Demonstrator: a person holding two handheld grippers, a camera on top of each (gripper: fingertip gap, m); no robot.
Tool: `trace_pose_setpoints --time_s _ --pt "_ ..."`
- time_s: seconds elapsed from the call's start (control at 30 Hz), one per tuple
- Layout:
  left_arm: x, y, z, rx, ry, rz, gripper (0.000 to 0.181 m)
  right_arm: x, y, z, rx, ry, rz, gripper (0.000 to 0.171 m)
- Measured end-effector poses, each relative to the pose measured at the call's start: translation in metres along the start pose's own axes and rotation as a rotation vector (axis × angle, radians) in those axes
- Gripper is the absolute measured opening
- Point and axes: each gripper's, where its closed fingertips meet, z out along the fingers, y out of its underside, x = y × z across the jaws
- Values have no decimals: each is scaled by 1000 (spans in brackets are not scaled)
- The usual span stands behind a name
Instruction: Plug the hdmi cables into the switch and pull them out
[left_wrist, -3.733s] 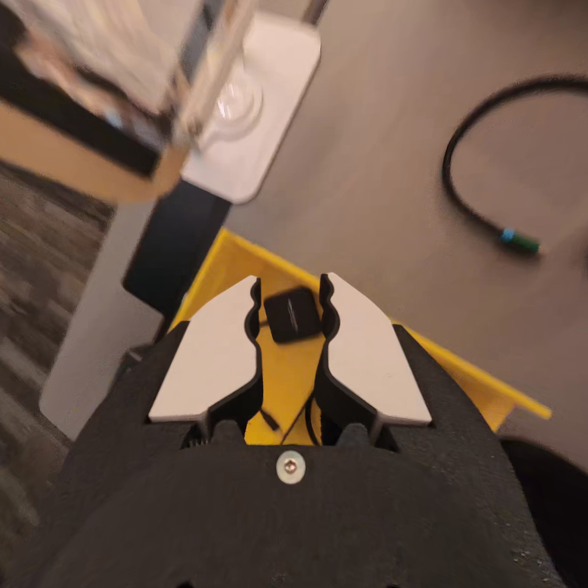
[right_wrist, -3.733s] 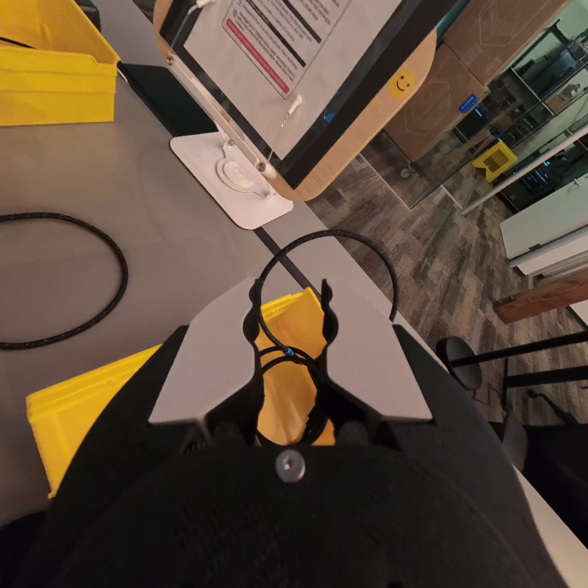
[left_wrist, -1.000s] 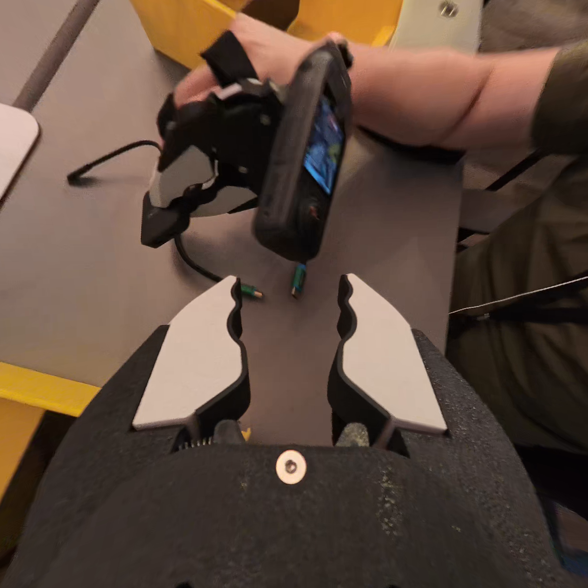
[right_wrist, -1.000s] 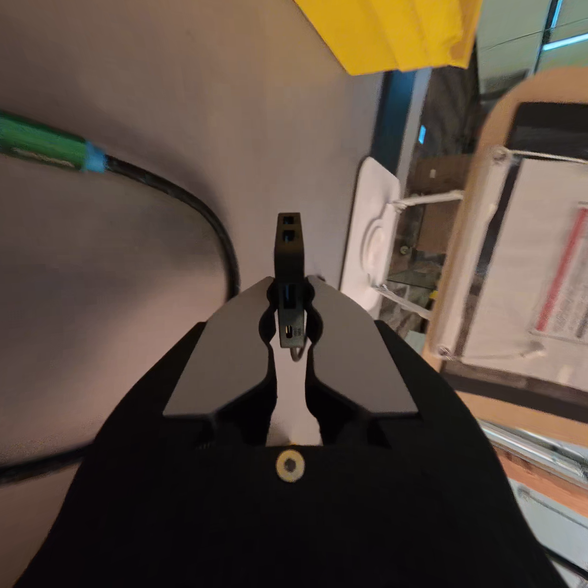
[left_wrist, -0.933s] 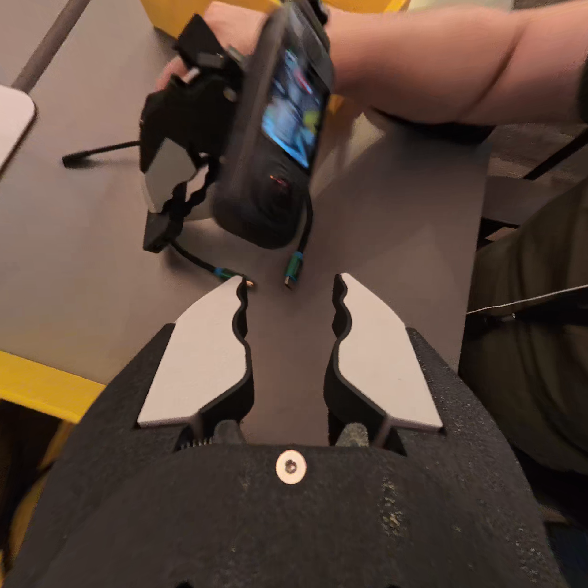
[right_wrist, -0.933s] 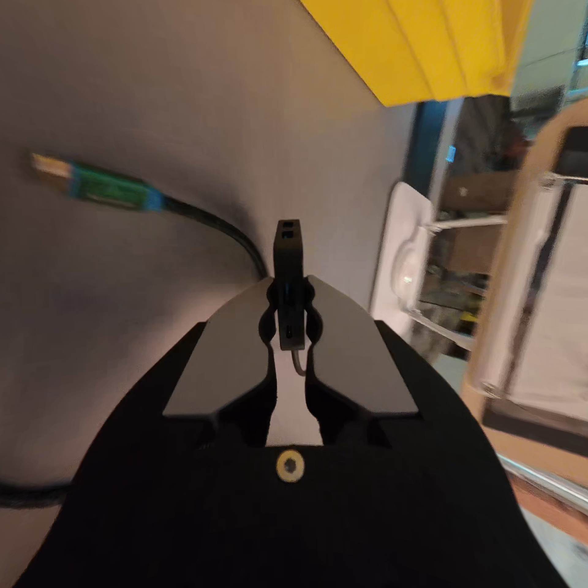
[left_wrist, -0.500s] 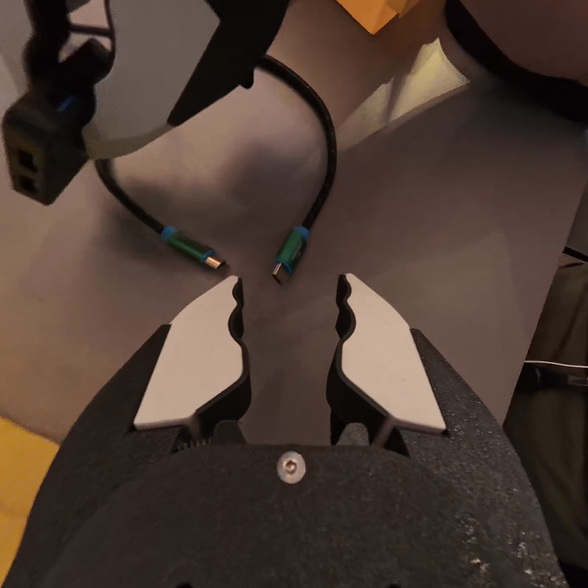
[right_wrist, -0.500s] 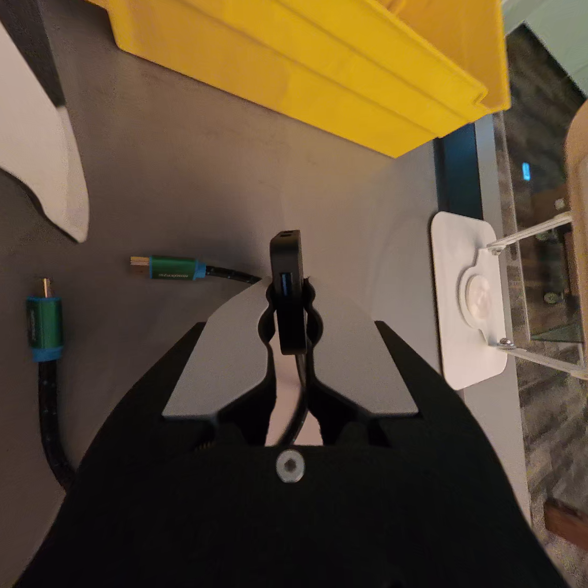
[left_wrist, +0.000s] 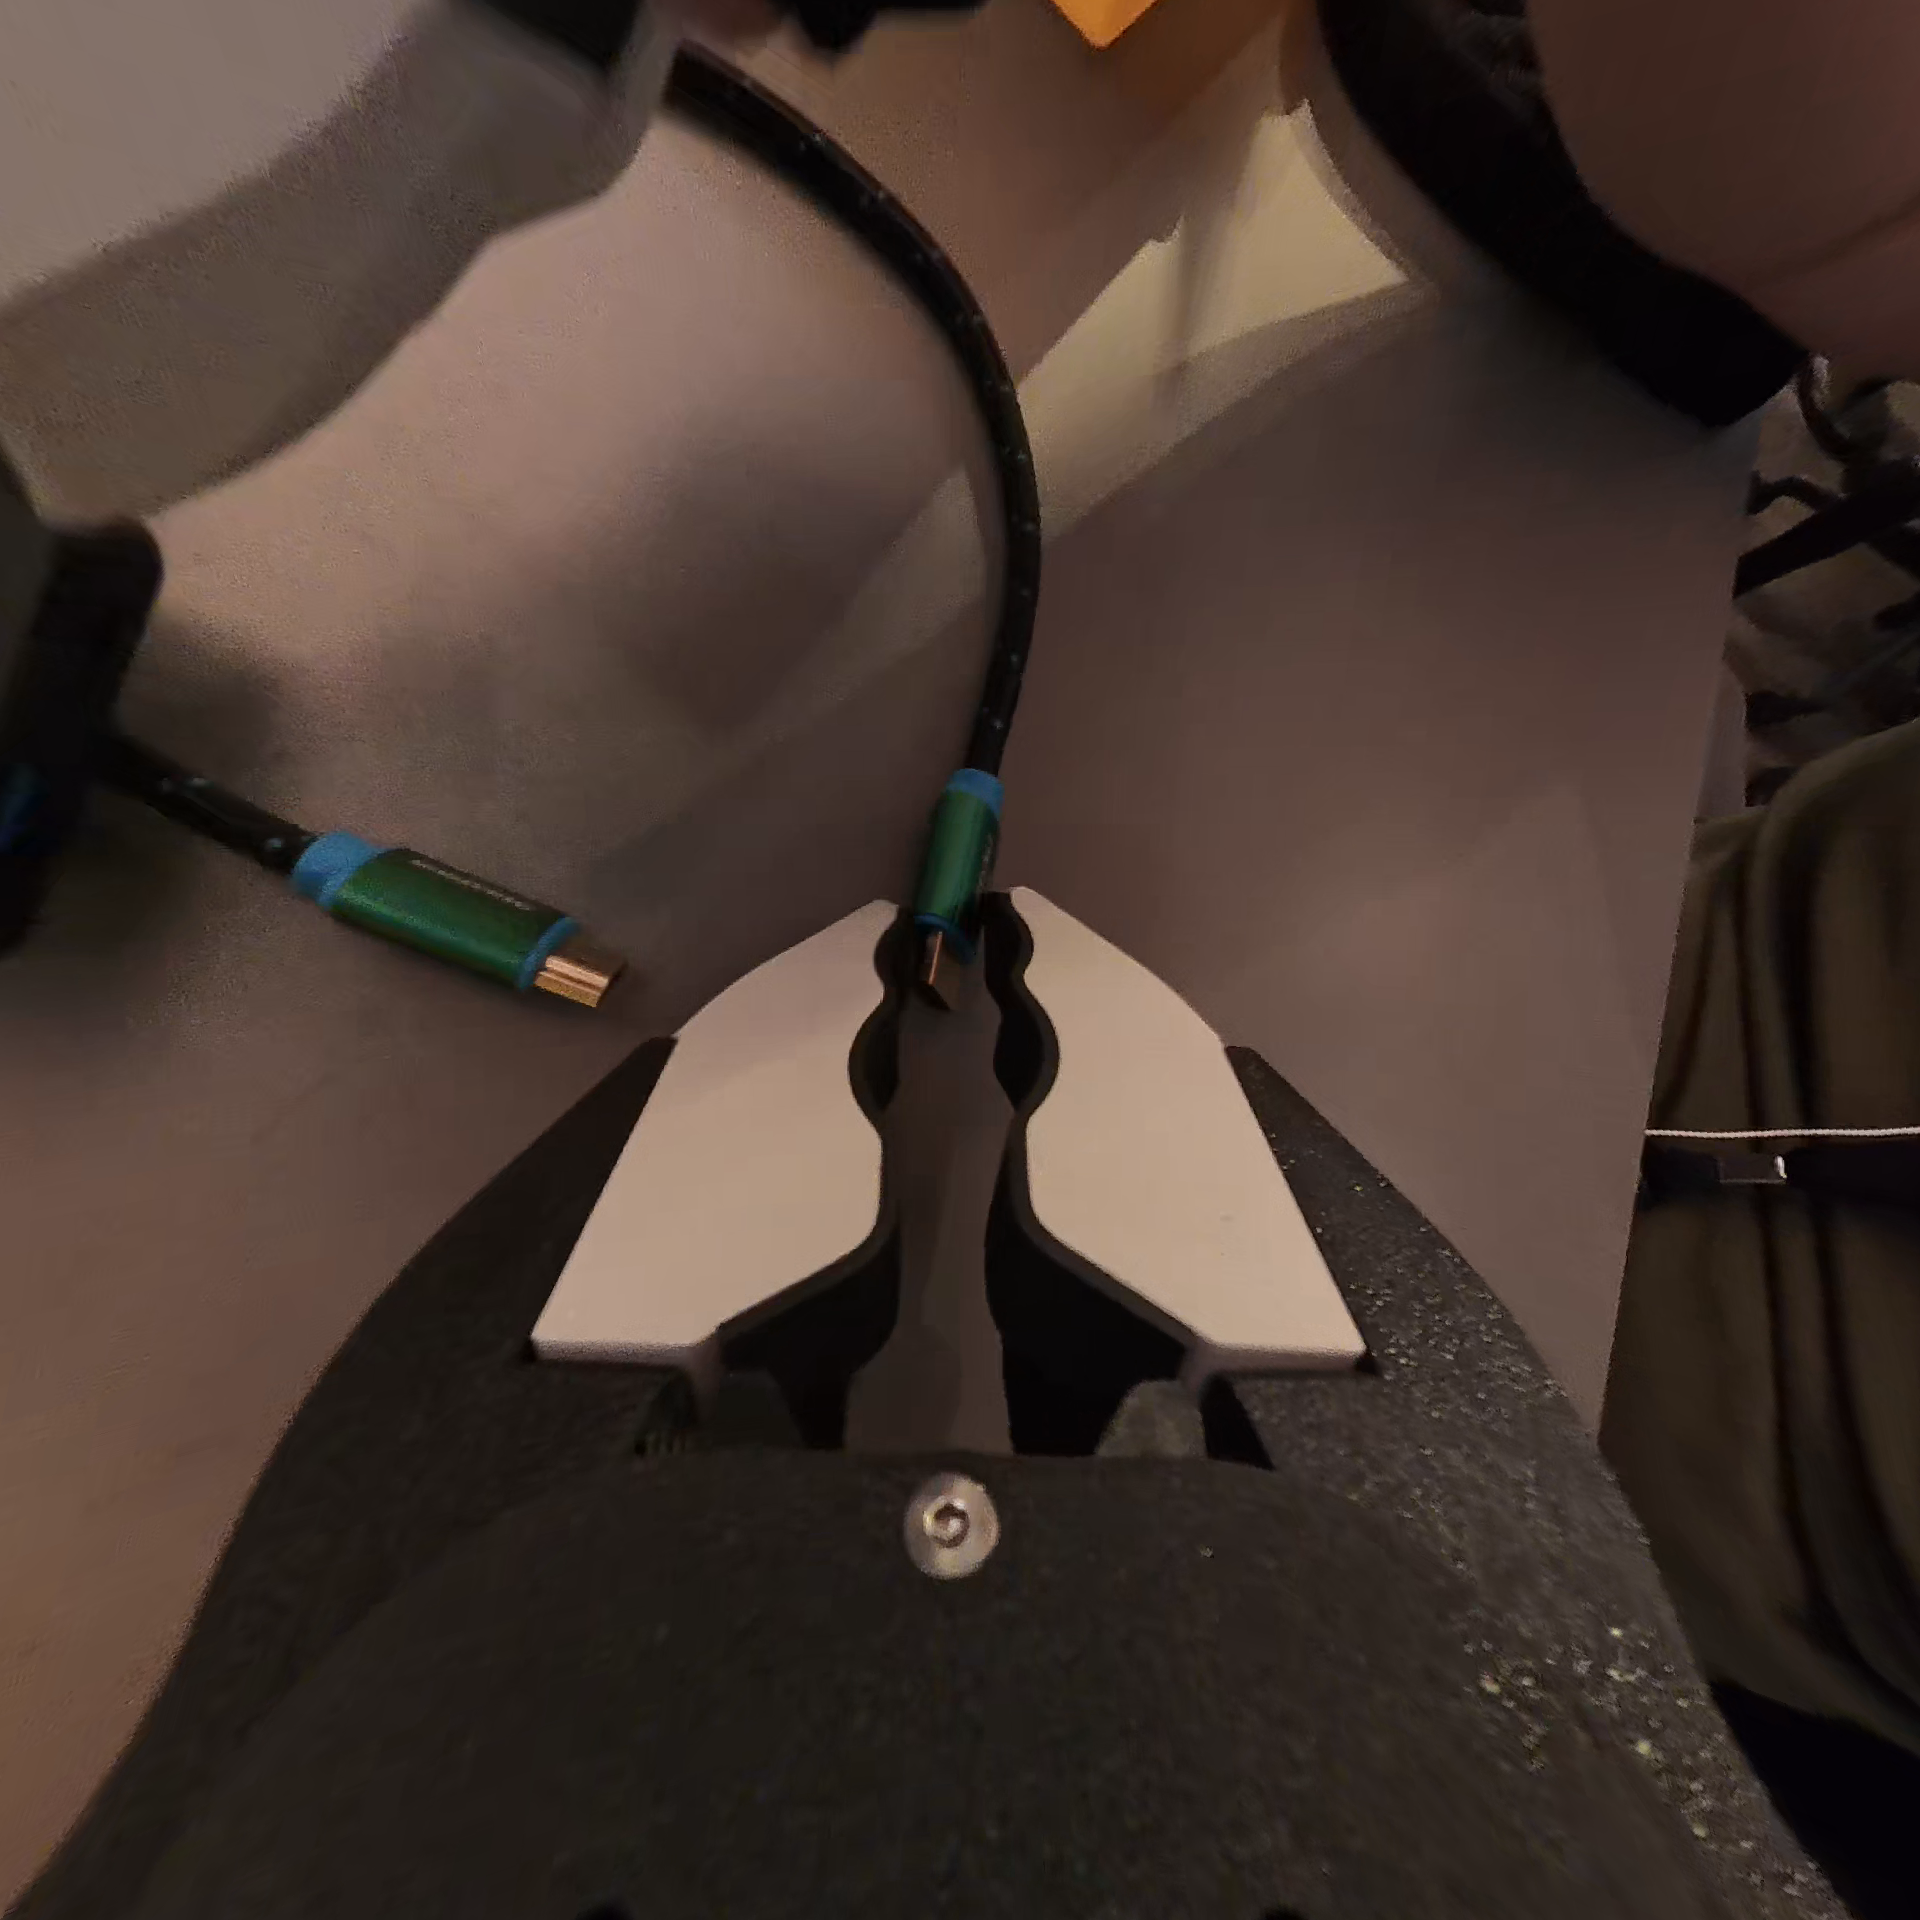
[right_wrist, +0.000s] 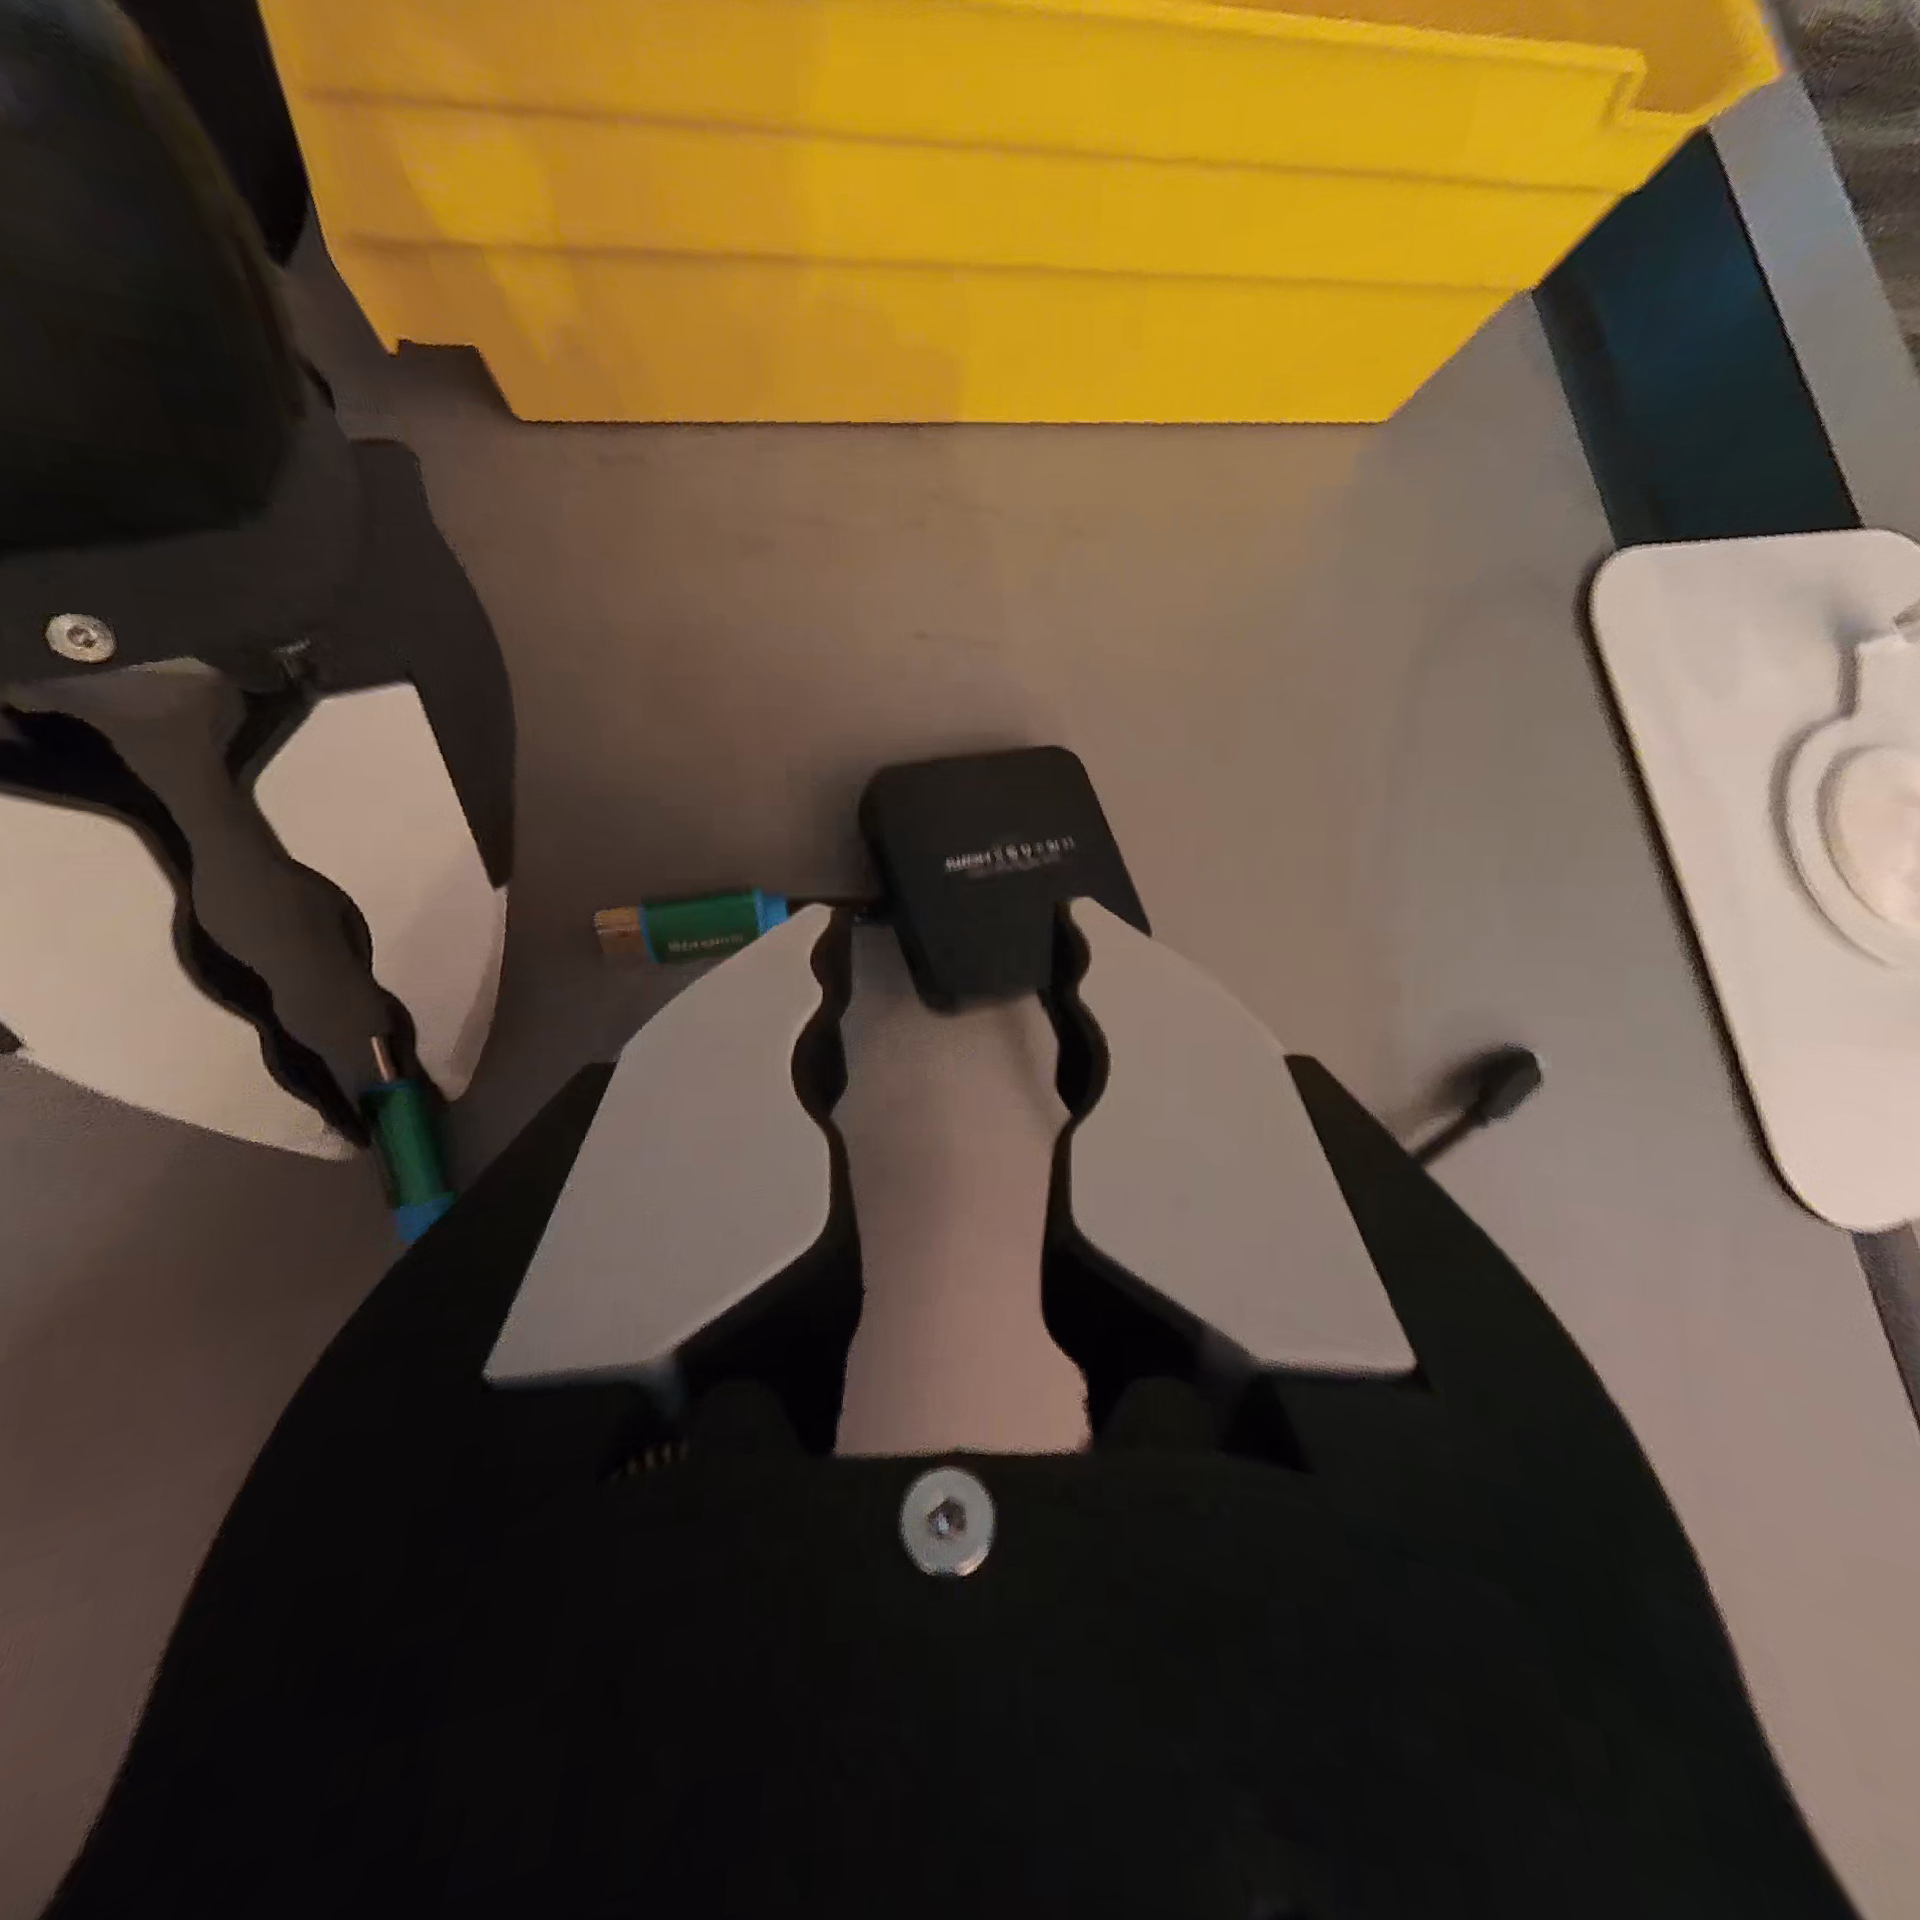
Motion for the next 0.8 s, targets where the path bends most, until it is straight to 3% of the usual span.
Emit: trace_pose_setpoints --time_s 0.1,0.2,0.23,0.33,0.47,0.57,0.6,0.63,0.67,0.8 --pt "10 -7 -9 54 61 -33 12 -15 5 -21 26 -36 4 46" --pt "26 -25 -32 149 163 -107 12 -75 20 -37 95 -182 -134 55" --pt "30 -29 -39 156 181 -115 12 -83 23 -41 123 -122 -200 40" --pt "32 -33 -47 137 161 -102 12 -96 21 -57 219 56 -365 33" --pt "29 -41 -52 143 121 -104 12 -100 12 -73 270 103 -291 47" --pt "33 -58 -60 224 182 -188 12 -105 8 -73 305 97 -212 56" --pt "34 -63 -64 250 206 -220 12 -97 10 -69 286 166 -222 53" --pt "33 -68 -67 272 219 -246 12 -90 14 -66 254 230 -265 24" --pt "33 -71 -70 287 229 -254 12 -86 13 -66 256 277 -306 8" --pt "49 -90 -103 448 334 -187 30 -89 3 -86 347 113 -170 7"
